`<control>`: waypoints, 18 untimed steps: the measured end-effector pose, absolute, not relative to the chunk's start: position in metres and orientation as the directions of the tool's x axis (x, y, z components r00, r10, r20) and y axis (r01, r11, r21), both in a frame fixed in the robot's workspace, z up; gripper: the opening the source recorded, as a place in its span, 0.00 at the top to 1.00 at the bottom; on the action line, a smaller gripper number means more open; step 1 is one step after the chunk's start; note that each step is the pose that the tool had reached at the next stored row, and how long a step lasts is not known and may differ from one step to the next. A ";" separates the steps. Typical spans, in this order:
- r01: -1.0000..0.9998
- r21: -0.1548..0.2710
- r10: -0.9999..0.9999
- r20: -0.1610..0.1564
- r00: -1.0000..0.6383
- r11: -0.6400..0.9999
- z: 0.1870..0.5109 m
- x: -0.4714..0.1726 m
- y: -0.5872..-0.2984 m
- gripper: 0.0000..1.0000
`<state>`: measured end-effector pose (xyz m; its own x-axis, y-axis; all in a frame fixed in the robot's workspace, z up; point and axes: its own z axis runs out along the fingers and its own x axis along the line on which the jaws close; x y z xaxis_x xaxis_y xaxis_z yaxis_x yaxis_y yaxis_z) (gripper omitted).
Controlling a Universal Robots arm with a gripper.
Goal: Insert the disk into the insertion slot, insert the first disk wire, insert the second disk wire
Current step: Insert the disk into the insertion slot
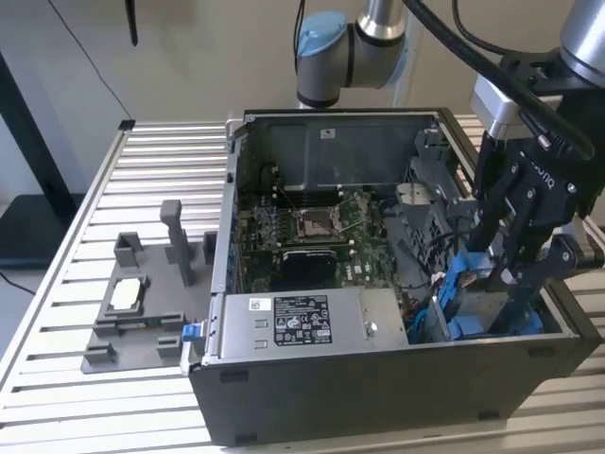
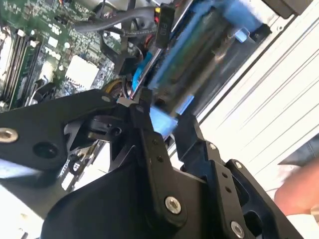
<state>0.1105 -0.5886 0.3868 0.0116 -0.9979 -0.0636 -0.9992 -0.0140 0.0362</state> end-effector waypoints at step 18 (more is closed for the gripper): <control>-0.998 -0.052 -0.991 -0.134 0.028 -0.021 0.400 0.118 -0.586 0.53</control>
<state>0.1178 -0.5865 0.4004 0.0281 -0.9906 -0.1342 -0.9984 -0.0213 -0.0517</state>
